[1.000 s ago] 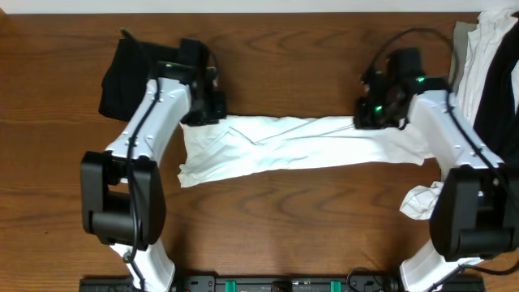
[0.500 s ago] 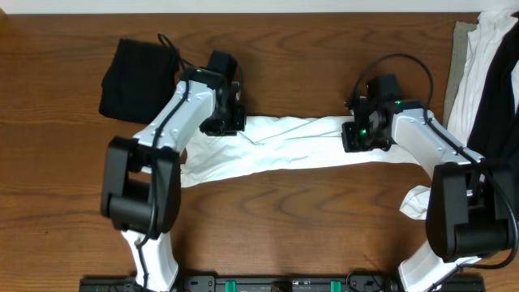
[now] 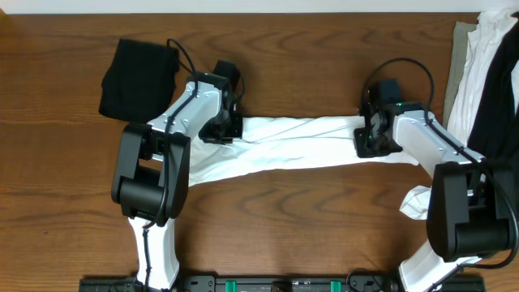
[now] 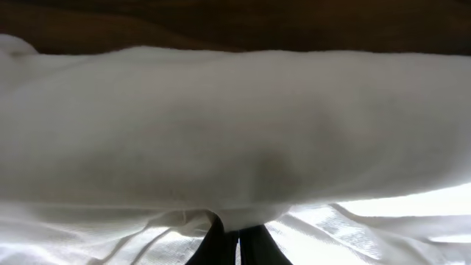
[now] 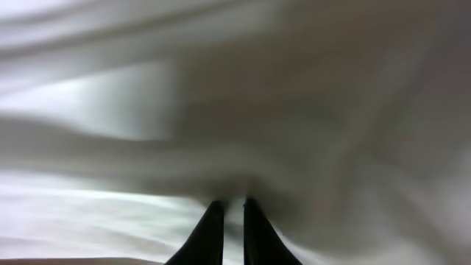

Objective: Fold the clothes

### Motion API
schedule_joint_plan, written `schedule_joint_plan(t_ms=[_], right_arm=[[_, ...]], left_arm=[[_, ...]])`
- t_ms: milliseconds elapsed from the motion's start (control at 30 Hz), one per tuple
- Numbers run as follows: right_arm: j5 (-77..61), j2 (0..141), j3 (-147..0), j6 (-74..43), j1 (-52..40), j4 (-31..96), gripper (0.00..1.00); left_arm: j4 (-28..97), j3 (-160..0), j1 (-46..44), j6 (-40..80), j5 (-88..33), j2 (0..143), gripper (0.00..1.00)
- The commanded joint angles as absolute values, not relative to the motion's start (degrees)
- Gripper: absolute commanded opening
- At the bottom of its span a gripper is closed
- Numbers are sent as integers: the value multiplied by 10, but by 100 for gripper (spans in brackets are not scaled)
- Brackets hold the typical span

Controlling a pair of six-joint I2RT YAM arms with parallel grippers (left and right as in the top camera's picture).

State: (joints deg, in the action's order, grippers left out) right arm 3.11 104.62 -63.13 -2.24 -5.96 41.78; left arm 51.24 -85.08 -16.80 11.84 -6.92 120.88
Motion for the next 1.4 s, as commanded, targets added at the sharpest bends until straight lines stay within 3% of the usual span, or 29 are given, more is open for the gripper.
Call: schedule_joint_plan(t_ms=[0, 500, 933, 1367], right_arm=[[69, 1049, -628, -32, -41, 419, 10], [70, 1049, -628, -47, 15, 401, 9], [70, 1049, -628, -47, 15, 396, 10], [64, 1049, -628, -47, 15, 396, 11]], left_arm=[[516, -846, -153, 126, -21, 1224, 6], [518, -862, -148, 167, -25, 1135, 6], [638, -835, -142, 232, -25, 1087, 6], [568, -729, -142, 258, -19, 1087, 8]])
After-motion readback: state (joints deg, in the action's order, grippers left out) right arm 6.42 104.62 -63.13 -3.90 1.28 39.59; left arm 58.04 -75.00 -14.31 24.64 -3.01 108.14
